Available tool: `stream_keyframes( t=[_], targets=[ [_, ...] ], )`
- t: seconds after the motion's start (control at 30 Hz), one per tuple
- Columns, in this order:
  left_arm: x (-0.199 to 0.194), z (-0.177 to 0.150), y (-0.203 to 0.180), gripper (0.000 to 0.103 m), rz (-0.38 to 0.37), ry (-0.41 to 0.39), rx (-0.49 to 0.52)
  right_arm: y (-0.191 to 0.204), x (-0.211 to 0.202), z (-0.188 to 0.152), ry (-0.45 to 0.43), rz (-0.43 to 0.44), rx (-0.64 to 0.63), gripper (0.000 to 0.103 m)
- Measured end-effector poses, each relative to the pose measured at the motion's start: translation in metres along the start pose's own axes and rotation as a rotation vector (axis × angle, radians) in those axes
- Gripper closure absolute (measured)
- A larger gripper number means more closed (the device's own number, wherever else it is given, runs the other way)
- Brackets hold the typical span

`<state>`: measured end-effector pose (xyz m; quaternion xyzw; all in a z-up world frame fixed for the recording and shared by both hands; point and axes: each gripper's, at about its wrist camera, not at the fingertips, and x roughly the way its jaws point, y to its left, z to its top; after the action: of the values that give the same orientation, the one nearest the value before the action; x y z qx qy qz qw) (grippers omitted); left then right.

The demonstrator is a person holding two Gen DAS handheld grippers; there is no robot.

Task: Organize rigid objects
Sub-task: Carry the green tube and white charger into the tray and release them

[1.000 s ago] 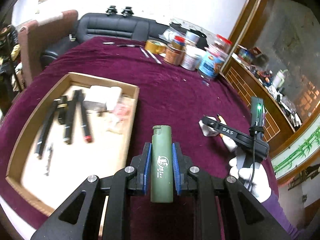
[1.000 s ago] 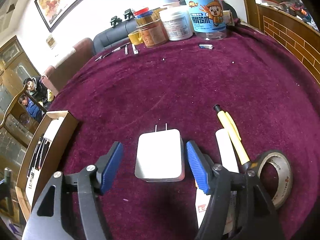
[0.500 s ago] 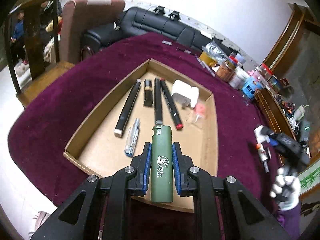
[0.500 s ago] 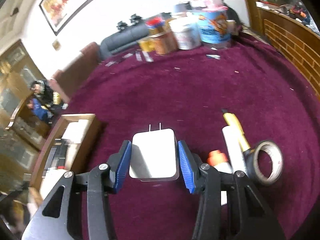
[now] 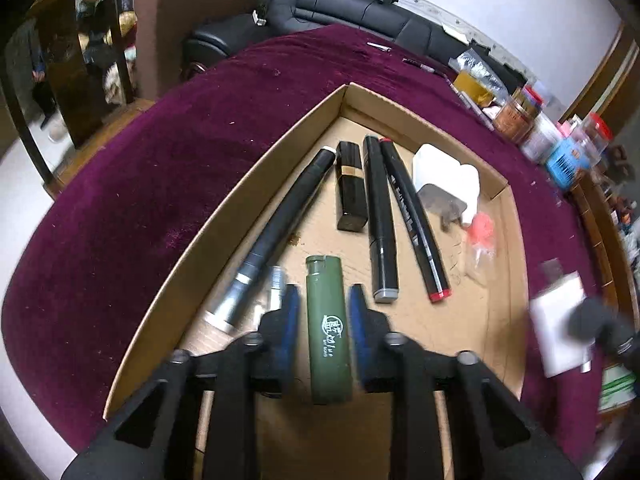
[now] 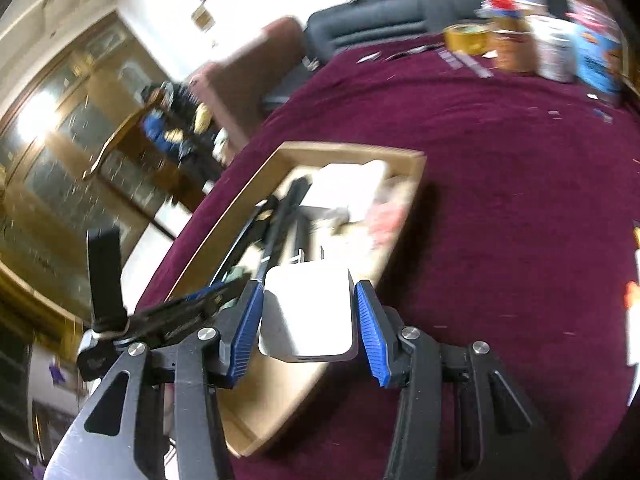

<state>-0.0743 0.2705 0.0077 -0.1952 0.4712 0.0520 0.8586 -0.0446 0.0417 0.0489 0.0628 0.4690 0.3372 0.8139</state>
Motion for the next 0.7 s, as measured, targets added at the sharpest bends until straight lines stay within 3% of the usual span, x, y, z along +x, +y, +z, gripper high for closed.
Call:
stream_keyframes(
  t=[0.07,0.2,0.27,0.4,0.53,0.7],
  targets=[
    [-0.012,-0.003,0.007,0.062,-0.041,-0.024,-0.022,0.013,0.019,-0.001,0.036,-0.013,-0.036,0.057],
    [-0.048,-0.015,0.022,0.057,-0.088,-0.097,-0.054,0.031,0.052,-0.007,0.104,-0.030,-0.075,0.057],
    [-0.065,-0.020,0.031,0.045,-0.091,-0.136,-0.075,0.038,0.063,-0.011,0.121,-0.047,-0.090,0.057],
    [-0.090,-0.024,0.047,0.044,-0.077,-0.198,-0.112,0.045,0.082,-0.015,0.154,-0.077,-0.093,0.057],
    [-0.101,-0.026,0.052,0.043,-0.072,-0.225,-0.126,0.046,0.082,-0.016,0.148,-0.057,-0.059,0.055],
    [-0.110,-0.029,0.035,0.042,-0.039,-0.277,-0.078,0.033,0.045,-0.021,0.026,-0.055,-0.003,0.055]
  ],
)
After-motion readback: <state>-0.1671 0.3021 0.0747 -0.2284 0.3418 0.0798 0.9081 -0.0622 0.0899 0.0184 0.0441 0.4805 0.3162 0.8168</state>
